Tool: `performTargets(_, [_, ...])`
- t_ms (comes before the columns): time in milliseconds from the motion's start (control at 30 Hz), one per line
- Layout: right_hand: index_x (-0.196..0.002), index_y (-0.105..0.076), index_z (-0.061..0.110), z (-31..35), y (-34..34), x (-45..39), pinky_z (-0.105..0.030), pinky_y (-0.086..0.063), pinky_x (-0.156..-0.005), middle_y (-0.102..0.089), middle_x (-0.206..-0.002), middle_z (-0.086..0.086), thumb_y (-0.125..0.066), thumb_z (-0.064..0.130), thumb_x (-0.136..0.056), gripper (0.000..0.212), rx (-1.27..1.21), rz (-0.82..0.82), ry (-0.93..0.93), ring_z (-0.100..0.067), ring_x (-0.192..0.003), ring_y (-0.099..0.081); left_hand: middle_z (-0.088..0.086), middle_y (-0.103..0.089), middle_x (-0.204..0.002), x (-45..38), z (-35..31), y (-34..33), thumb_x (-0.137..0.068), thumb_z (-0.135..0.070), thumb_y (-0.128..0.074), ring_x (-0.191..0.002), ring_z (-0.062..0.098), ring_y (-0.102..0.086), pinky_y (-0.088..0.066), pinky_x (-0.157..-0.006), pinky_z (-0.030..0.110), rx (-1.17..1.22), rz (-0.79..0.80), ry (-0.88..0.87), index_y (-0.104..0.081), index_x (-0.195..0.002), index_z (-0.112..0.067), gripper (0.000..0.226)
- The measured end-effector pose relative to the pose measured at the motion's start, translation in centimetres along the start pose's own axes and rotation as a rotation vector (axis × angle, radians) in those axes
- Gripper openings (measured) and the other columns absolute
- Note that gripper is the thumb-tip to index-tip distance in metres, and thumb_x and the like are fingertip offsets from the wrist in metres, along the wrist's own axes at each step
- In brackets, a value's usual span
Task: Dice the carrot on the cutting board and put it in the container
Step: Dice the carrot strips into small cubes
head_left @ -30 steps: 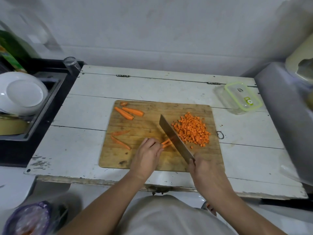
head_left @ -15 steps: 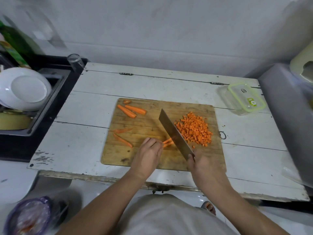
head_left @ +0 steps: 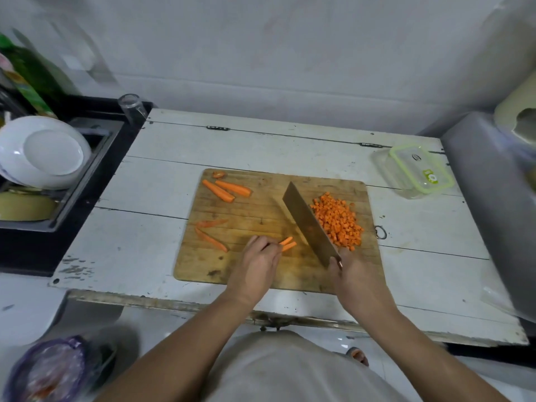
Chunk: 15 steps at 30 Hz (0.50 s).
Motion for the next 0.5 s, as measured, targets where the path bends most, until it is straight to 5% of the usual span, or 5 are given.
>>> performTargets(233, [-0.1,-0.059,0.017,1.1,-1.1,1.0,-0.033,-0.046,-0.052,-0.065,-0.077,-0.003,-0.039,0.034,-0.106,0.027,0.174,0.012,0.051,-0.026,-0.068,-0.063,0.002,-0.069,-0.097,-0.5,-0.7,-0.6,-0.088,0.0,-0.074,-0.092,0.018,-0.057,-0.051,-0.08,0.027,-0.005,0.013,-0.01,-0.078,-0.094,-0.006,0.009])
performTargets(500, [-0.106,-0.055,0.015,1.2,0.4,-1.0,-0.04,-0.049,-0.06,-0.067,-0.083,-0.01,-0.042,0.032,-0.105,0.021,0.044,-0.012,0.011,-0.032,-0.072,-0.062,0.001,-0.068,-0.104,0.0,-0.3,-0.3,-0.092,-0.003,-0.07,-0.097,0.016,-0.057,-0.055,-0.08,0.029,0.006,0.03,0.005,-0.079,-0.105,-0.008,0.017])
Point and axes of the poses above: each hand's wrist, its own x-axis away from the middle knuckle, its own y-axis out of the back of the hand, z = x × y, the point moved 1 cm from there along -x, towards the middle knuckle
